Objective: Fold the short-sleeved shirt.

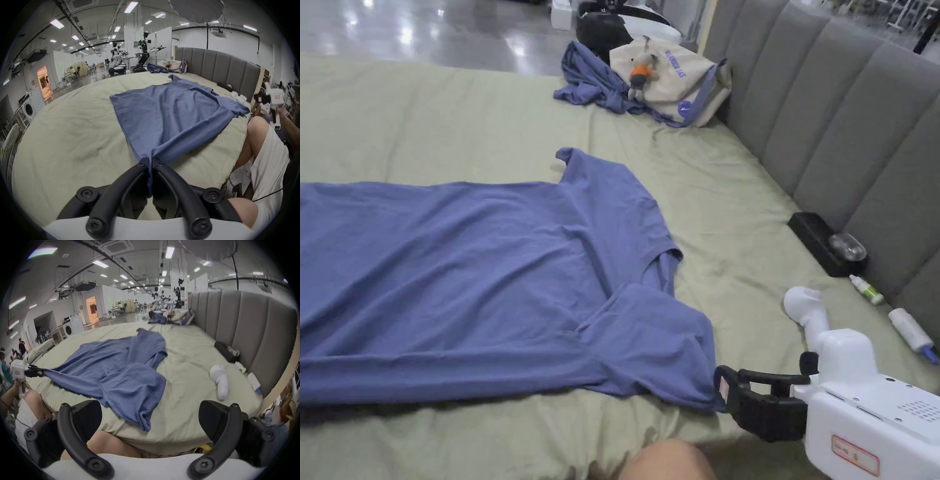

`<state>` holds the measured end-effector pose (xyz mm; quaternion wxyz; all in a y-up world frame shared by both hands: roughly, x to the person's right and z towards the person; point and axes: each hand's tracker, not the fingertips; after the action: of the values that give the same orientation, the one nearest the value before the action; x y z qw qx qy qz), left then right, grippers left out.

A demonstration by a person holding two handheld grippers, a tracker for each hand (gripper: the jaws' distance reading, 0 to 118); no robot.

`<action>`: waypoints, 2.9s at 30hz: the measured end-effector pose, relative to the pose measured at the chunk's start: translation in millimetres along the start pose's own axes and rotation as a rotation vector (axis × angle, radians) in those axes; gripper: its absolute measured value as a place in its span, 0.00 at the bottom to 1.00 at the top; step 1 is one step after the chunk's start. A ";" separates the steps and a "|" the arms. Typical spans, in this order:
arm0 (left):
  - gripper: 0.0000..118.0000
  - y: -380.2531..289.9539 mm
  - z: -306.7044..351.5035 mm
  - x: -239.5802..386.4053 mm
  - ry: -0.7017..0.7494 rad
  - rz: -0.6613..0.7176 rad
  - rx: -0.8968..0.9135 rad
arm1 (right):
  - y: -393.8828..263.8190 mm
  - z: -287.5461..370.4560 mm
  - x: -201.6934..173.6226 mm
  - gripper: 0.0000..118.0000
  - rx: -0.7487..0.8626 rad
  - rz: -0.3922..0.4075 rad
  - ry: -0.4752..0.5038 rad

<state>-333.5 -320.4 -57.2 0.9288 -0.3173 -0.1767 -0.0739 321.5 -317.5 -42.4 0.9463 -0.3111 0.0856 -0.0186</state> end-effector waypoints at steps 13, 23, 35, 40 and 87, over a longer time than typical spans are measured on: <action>0.04 2.6 -3.5 6.8 0.010 0.020 -0.017 | -20.2 -66.0 -12.7 0.40 -0.176 0.074 0.097; 0.04 -1.9 6.0 9.2 -0.005 0.085 0.005 | -10.6 -52.1 -0.5 0.09 -0.138 -0.006 0.183; 0.04 -3.1 64.5 34.8 -0.025 0.140 0.085 | -0.5 0.0 -0.7 0.08 -0.069 -0.082 0.227; 0.04 15.3 75.3 41.0 -0.027 0.177 0.127 | 16.2 8.8 -3.7 0.08 -0.067 -0.098 0.251; 0.68 122.7 -110.2 -45.8 0.224 0.133 0.161 | 160.6 -171.2 -22.1 0.88 0.098 0.063 0.058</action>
<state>-314.4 -290.4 -224.6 0.9680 -0.2424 -0.0559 -0.0327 267.1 -286.4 -269.7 0.9577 -0.2609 0.1216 -0.0018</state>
